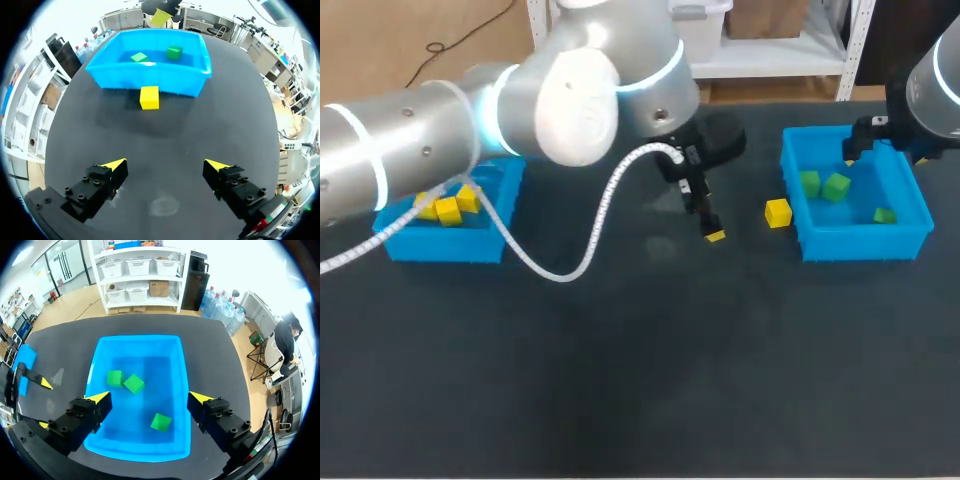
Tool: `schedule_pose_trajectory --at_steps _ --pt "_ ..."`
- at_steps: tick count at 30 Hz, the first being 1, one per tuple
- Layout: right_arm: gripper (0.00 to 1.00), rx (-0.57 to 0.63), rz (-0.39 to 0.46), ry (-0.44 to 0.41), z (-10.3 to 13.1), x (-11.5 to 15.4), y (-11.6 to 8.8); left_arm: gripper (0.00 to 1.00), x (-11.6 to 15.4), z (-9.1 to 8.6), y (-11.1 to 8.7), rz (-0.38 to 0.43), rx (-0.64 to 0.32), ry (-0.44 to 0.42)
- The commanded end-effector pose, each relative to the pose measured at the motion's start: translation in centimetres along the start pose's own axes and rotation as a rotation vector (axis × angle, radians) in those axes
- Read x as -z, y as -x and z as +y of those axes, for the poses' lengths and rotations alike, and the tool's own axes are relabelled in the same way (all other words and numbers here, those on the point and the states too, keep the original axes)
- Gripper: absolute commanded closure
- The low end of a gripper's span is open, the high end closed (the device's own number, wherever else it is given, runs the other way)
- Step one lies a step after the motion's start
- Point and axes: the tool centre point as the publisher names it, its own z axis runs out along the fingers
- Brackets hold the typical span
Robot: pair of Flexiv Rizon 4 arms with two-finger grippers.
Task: Put the green cubes in the right bin and the yellow cubes in the left bin.
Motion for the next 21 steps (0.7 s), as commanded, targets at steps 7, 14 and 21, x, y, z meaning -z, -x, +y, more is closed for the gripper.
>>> schedule_pose_trajectory --at_steps 7,14,21 --pt "0.0 -0.003 -0.01 -0.003 0.0 0.1 -0.3 0.0 -2.1 0.8 3.1 0.05 0.007 0.015" --pt "0.0 -0.003 -0.01 -0.003 0.0 0.1 -0.3 0.0 -3.4 2.0 3.4 0.064 0.041 0.058" --pt "0.0 -0.003 -0.01 -0.003 0.0 0.1 -0.3 0.0 -4.3 3.3 4.1 0.059 0.039 0.105"
